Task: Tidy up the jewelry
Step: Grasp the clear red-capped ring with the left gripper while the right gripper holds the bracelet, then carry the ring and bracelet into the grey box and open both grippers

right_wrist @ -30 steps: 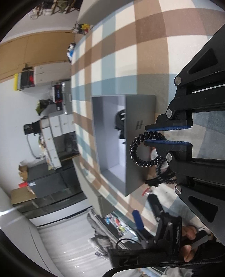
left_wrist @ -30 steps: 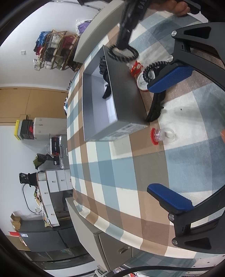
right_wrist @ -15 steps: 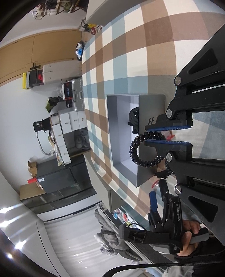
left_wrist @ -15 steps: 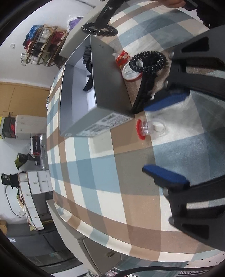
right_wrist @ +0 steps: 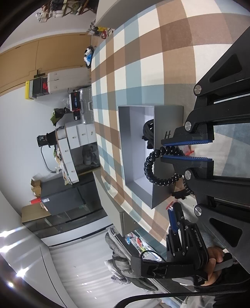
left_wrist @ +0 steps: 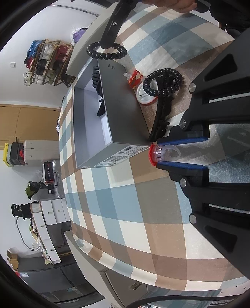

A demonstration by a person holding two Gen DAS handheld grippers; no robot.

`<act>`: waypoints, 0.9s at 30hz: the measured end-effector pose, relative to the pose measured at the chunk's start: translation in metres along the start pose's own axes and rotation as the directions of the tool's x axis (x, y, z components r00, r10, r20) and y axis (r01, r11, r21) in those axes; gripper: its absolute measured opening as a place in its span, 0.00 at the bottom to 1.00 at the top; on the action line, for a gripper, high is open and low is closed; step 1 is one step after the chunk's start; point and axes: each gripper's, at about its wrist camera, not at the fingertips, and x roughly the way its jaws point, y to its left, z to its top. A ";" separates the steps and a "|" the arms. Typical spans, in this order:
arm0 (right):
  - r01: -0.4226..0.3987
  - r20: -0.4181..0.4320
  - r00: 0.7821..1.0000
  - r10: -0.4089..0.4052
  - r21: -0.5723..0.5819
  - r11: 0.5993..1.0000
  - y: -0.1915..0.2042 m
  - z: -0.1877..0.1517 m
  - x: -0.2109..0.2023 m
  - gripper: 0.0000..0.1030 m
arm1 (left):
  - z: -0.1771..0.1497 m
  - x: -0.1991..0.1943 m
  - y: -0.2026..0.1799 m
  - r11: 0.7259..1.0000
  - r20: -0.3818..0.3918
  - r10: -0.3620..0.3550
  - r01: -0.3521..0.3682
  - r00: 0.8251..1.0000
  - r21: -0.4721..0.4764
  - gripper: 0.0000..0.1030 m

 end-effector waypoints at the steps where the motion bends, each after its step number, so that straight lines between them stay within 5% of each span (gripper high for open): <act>1: 0.000 0.002 1.000 0.000 0.001 1.000 0.000 0.000 0.000 0.09 | 0.001 -0.001 -0.001 1.000 0.006 -0.004 0.004 1.000 -0.001 0.11; 11: 0.012 0.046 0.999 -0.014 0.042 0.999 -0.006 0.015 -0.006 0.09 | 0.024 -0.028 -0.009 0.999 0.145 0.002 -0.008 0.989 0.043 0.11; 27: 0.083 0.023 0.996 -0.087 0.128 0.988 -0.012 0.054 0.012 0.09 | 0.070 -0.019 -0.026 0.999 0.227 -0.024 0.014 0.974 0.046 0.11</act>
